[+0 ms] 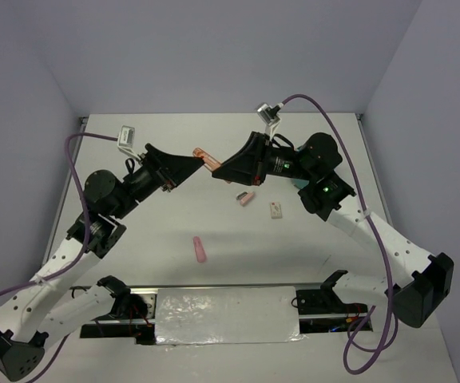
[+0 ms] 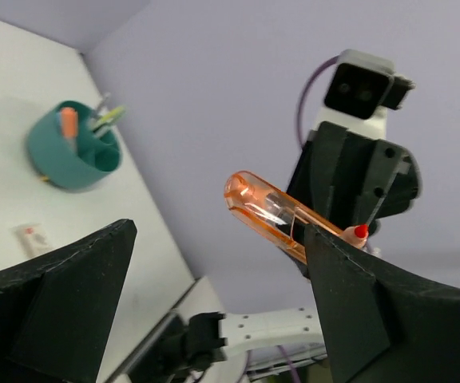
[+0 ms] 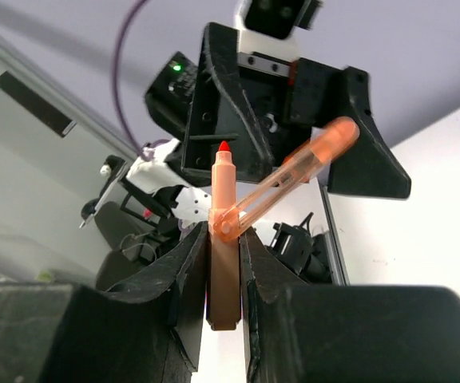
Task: Sort the stationery into containers
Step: Close the pen cap on the pen.
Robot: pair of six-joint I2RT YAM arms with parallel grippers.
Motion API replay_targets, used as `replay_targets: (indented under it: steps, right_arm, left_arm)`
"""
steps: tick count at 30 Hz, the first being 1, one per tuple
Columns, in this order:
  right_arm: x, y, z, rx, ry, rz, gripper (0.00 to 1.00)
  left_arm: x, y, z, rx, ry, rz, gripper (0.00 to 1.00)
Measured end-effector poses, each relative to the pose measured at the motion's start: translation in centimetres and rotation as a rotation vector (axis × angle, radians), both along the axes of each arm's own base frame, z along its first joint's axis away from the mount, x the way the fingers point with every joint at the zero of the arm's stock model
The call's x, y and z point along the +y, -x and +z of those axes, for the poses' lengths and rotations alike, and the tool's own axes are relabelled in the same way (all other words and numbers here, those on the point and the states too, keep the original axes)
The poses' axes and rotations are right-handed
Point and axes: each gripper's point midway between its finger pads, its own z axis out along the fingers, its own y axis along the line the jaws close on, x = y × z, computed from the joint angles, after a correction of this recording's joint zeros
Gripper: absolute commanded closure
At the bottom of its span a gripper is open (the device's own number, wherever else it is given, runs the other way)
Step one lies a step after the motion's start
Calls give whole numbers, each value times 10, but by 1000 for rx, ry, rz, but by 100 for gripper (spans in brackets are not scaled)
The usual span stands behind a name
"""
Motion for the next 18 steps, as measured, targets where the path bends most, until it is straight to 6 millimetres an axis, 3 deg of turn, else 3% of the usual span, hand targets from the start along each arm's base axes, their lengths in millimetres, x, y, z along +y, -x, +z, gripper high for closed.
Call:
replay_targets:
  steps: [7, 14, 18]
  right_arm:
    - [-3, 9, 12, -57, -44, 41, 100]
    - [-3, 11, 14, -76, -54, 46, 100]
    - [-3, 11, 7, -70, -49, 48, 100]
  left_arm:
    - [-12, 7, 22, -51, 146, -106, 4]
    - [-12, 15, 39, -99, 189, -141, 25]
    - [-11, 17, 48, -121, 189, -138, 48]
